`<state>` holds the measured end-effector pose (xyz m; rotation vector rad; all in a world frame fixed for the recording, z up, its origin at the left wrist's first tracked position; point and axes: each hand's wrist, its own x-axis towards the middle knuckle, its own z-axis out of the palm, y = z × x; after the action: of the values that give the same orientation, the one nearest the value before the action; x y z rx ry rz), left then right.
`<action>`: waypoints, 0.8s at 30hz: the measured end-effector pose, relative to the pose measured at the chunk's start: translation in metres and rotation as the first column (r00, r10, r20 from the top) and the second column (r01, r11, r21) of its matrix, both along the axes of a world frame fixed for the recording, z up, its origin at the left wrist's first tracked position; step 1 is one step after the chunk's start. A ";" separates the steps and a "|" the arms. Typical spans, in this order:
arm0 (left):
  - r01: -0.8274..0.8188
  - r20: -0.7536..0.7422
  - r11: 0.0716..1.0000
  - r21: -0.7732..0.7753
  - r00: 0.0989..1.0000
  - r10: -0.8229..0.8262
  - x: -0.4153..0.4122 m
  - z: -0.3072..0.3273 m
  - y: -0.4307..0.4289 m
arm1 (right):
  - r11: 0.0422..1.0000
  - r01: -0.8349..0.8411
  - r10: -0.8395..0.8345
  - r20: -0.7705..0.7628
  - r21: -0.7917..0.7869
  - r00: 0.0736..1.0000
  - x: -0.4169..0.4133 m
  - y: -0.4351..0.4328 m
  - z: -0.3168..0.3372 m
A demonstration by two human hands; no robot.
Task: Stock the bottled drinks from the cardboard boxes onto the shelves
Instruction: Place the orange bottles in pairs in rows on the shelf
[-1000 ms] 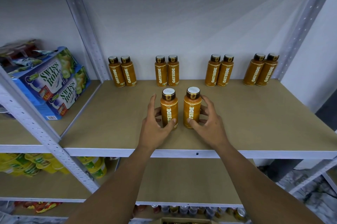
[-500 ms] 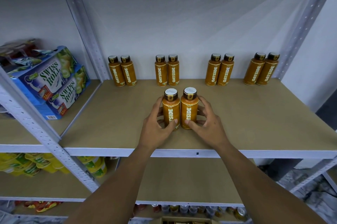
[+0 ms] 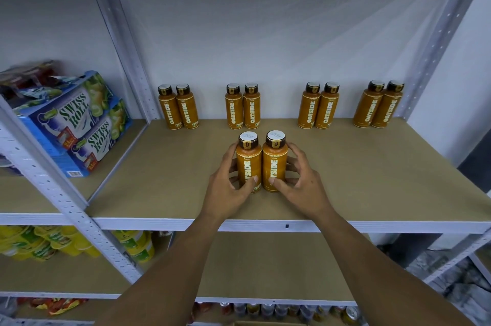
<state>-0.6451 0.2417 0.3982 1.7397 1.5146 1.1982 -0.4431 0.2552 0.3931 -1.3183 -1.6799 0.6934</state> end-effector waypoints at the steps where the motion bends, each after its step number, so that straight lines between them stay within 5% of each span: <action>1: 0.002 0.002 1.000 0.002 1.000 -0.002 0.000 0.000 0.000 | 1.000 0.000 0.000 -0.002 0.002 1.000 0.000 0.000 0.000; 15: 0.026 0.047 1.000 -0.012 0.999 -0.025 -0.002 0.002 -0.001 | 1.000 0.012 -0.012 -0.013 0.018 1.000 0.000 -0.002 0.007; 24: 0.120 -0.064 0.992 0.029 0.991 -0.118 -0.024 0.050 0.013 | 0.997 -0.045 0.038 0.106 0.066 0.994 0.015 0.011 0.052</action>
<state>-0.6691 0.2548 0.4479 1.8771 1.4123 1.1238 -0.4284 0.2660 0.4449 -1.2942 -1.8040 0.5944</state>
